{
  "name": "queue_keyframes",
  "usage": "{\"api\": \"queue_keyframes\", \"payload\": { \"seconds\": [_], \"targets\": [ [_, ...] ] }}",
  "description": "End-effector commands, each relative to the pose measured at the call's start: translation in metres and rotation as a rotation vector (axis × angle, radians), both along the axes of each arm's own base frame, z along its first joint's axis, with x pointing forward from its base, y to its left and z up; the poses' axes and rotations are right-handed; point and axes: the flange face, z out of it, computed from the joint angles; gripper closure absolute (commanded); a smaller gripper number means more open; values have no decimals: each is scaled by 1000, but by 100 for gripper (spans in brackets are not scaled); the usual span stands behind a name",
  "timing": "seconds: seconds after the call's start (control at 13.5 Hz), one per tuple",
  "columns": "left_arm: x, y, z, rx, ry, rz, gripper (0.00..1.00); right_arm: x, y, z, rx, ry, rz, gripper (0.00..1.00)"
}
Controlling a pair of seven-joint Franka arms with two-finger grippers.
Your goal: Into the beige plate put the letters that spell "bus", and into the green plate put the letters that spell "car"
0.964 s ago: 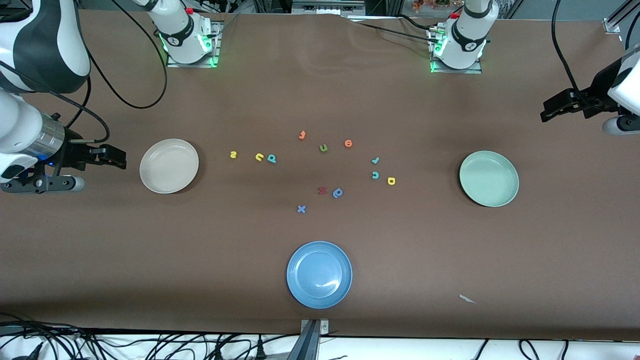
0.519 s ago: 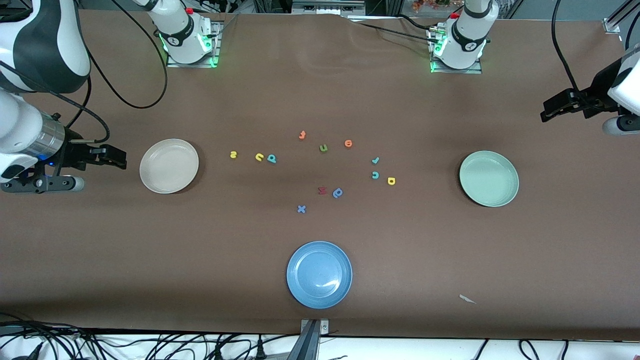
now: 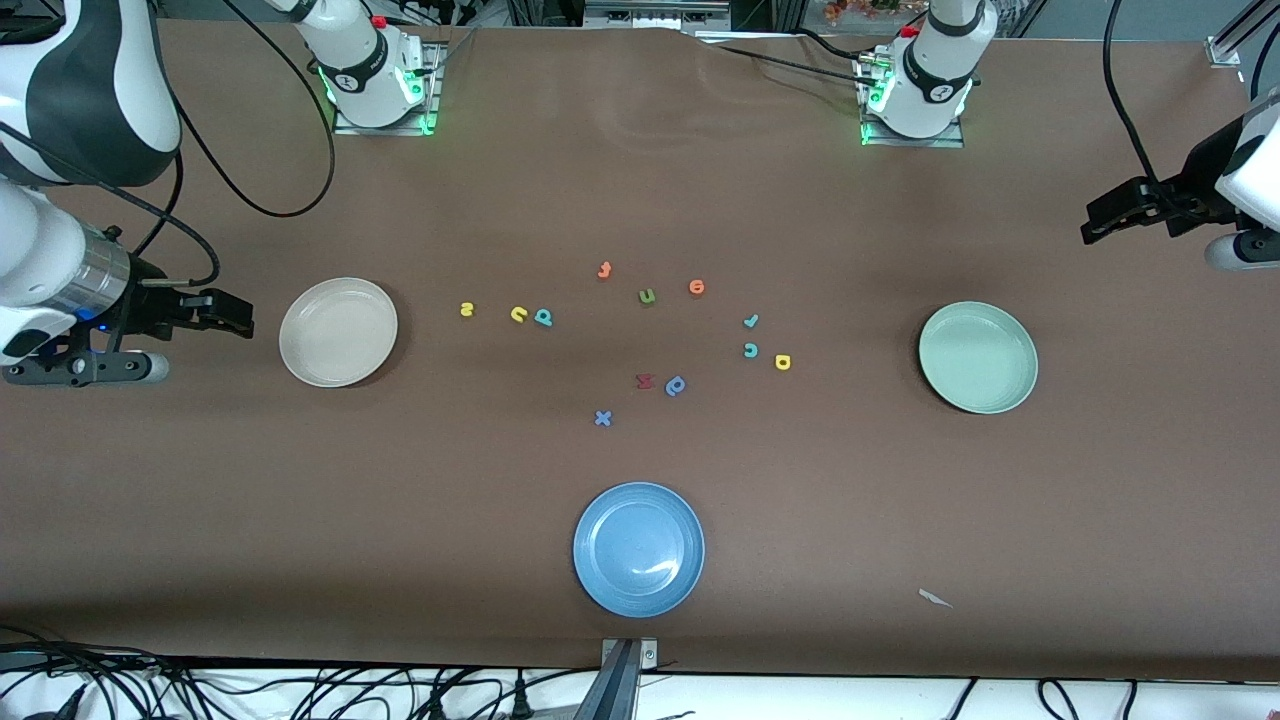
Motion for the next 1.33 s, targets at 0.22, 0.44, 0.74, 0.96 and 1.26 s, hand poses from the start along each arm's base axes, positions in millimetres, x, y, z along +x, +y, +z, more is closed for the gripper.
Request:
{"api": "queue_keyframes", "payload": {
  "seconds": [0.22,0.44,0.74,0.96,1.26],
  "targets": [
    [2,0,5,31,4,-5,0,-6,4,8,9,1,7,1],
    [2,0,5,31,4,-5,0,-8,4,7,8,19,5,1],
    [2,0,5,31,4,-5,0,-8,3,7,4,21,7,1],
    [4,2,5,38,0,-8,0,-9,3,6,3,30,8,1],
    [4,2,5,66,-3,-19,0,-11,6,6,3,37,11,1]
  ]
}}
